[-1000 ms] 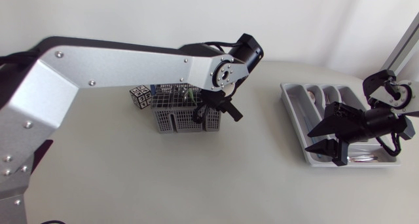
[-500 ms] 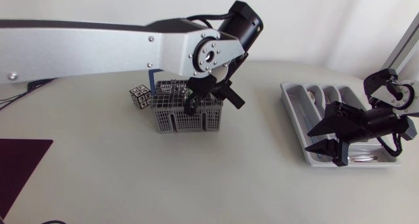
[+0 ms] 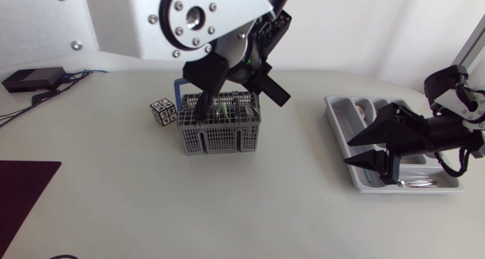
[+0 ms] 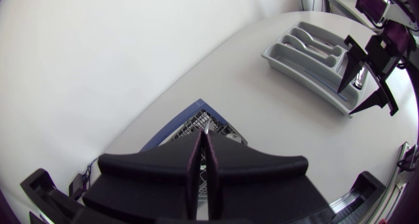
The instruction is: Transfer all utensils from the basket to the drawer tray.
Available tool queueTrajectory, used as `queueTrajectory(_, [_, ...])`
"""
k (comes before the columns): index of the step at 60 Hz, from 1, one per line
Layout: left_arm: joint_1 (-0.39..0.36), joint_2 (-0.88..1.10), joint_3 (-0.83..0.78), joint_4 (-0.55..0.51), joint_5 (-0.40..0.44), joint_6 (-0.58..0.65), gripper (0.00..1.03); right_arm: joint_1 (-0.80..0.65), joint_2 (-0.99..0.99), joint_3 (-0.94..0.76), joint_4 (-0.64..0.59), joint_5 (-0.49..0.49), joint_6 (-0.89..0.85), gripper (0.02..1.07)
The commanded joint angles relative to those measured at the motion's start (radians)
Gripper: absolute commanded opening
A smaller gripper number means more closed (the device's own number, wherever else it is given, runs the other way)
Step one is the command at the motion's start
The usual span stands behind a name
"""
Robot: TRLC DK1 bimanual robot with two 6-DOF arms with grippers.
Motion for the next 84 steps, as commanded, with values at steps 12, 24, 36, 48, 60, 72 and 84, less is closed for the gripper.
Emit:
queueTrajectory(12, [0.029,-0.024,-0.009,-0.035,0.184,-0.068,0.04,0.231,-0.187,-0.065,0.174,-0.024,0.371,0.68])
queueTrajectory(24, [0.078,-0.007,0.008,-0.065,0.360,-0.136,0.04,0.378,-0.194,-0.084,0.390,0.038,0.598,0.68])
queueTrajectory(36, [0.133,0.027,0.012,-0.072,0.553,-0.196,0.04,0.493,-0.126,-0.079,0.568,0.142,0.727,0.67])
queueTrajectory(48, [0.154,0.047,0.026,-0.072,0.635,-0.220,0.04,0.559,-0.040,-0.053,0.667,0.238,0.776,0.55])
queueTrajectory(60, [0.163,0.054,0.026,-0.075,0.664,-0.228,0.04,0.565,-0.008,-0.019,0.677,0.255,0.773,0.31])
queueTrajectory(72, [0.168,0.057,0.025,-0.075,0.670,-0.228,0.04,0.575,0.014,-0.003,0.662,0.254,0.769,0.11])
queueTrajectory(84, [0.177,0.054,0.026,-0.075,0.679,-0.231,0.11,0.576,0.024,-0.004,0.640,0.243,0.763,0.07])
